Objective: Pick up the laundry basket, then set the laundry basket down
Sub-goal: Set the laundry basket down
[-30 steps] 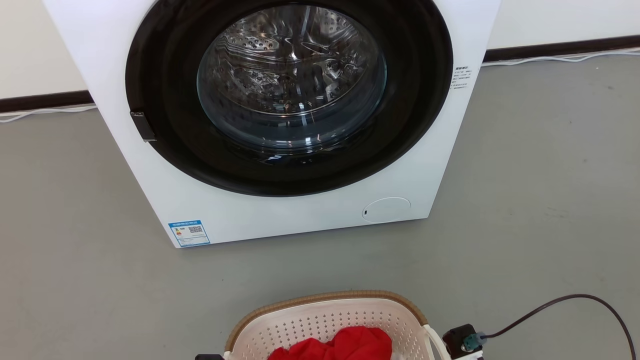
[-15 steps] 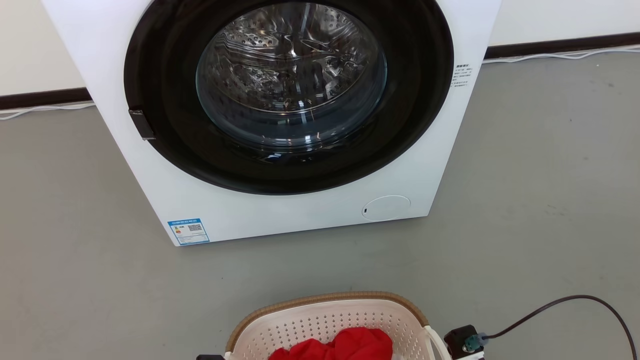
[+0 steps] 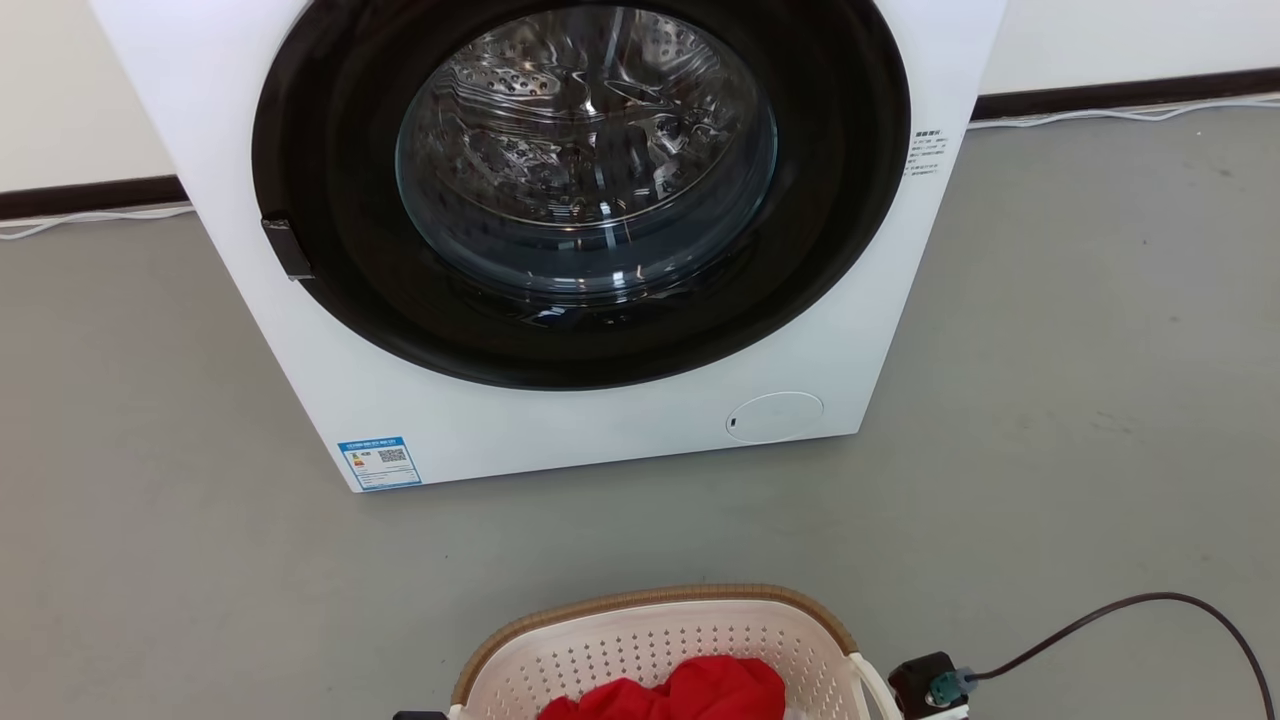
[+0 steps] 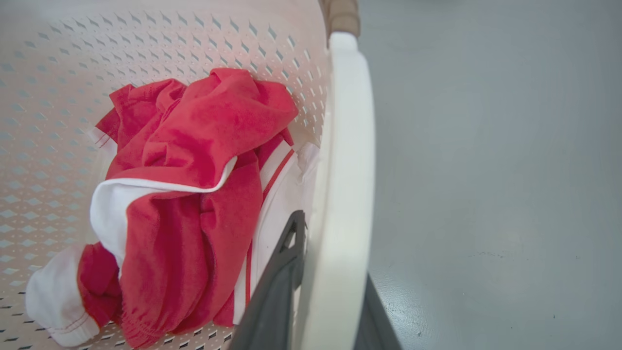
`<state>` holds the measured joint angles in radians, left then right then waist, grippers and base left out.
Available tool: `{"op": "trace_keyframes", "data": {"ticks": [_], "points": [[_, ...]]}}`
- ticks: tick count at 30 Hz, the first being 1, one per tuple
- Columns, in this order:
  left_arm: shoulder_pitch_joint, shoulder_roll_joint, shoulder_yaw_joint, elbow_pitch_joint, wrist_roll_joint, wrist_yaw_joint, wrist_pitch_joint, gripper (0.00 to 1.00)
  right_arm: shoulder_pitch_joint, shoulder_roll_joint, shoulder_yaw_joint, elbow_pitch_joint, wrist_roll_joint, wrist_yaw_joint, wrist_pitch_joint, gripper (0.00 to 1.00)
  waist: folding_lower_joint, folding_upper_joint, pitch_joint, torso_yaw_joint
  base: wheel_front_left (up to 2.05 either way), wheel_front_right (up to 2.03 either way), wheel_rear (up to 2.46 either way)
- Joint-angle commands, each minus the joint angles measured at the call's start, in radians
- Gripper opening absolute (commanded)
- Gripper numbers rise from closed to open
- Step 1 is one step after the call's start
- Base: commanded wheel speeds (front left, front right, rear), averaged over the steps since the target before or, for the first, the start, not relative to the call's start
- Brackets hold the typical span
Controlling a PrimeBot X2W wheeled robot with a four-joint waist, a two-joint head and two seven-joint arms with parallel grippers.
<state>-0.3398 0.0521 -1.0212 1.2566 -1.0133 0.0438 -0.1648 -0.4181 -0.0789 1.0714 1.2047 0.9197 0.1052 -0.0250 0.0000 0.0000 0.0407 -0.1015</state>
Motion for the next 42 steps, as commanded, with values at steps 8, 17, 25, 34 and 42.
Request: {"op": "trace_keyframes", "data": {"ticks": [8, 17, 25, 34, 42], "points": [[-0.070, -0.002, -0.004, -0.014, -0.012, -0.002, -0.023, 0.00, -0.039, 0.029, 0.031, -0.014, 0.007, 0.026, -0.025, 0.00, 0.0000, 0.0000, 0.016, -0.001, 0.00, 0.00, 0.00], [-0.131, -0.002, -0.005, -0.010, -0.020, 0.005, -0.036, 0.00, -0.084, 0.029, 0.026, 0.003, 0.015, 0.026, -0.057, 0.00, 0.0000, 0.0000, 0.093, 0.009, 0.00, 0.00, 0.00], [-0.252, -0.002, -0.002, -0.024, -0.017, 0.010, -0.057, 0.00, -0.171, 0.029, 0.003, 0.026, 0.023, 0.026, -0.122, 0.00, 0.0000, 0.0000, 0.231, 0.029, 0.00, 0.00, 0.00], [-0.402, -0.002, 0.009, -0.023, -0.004, 0.038, -0.081, 0.00, -0.295, 0.005, -0.006, 0.013, 0.019, 0.026, -0.193, 0.00, 0.0000, 0.0000, 0.426, 0.057, 0.00, 0.00, 0.00], [-0.554, -0.002, 0.038, -0.034, 0.015, 0.059, -0.095, 0.00, -0.431, -0.057, -0.011, -0.033, 0.010, 0.026, -0.229, 0.00, 0.0000, 0.0000, 0.616, 0.083, 0.00, 0.00, 0.00]]}}
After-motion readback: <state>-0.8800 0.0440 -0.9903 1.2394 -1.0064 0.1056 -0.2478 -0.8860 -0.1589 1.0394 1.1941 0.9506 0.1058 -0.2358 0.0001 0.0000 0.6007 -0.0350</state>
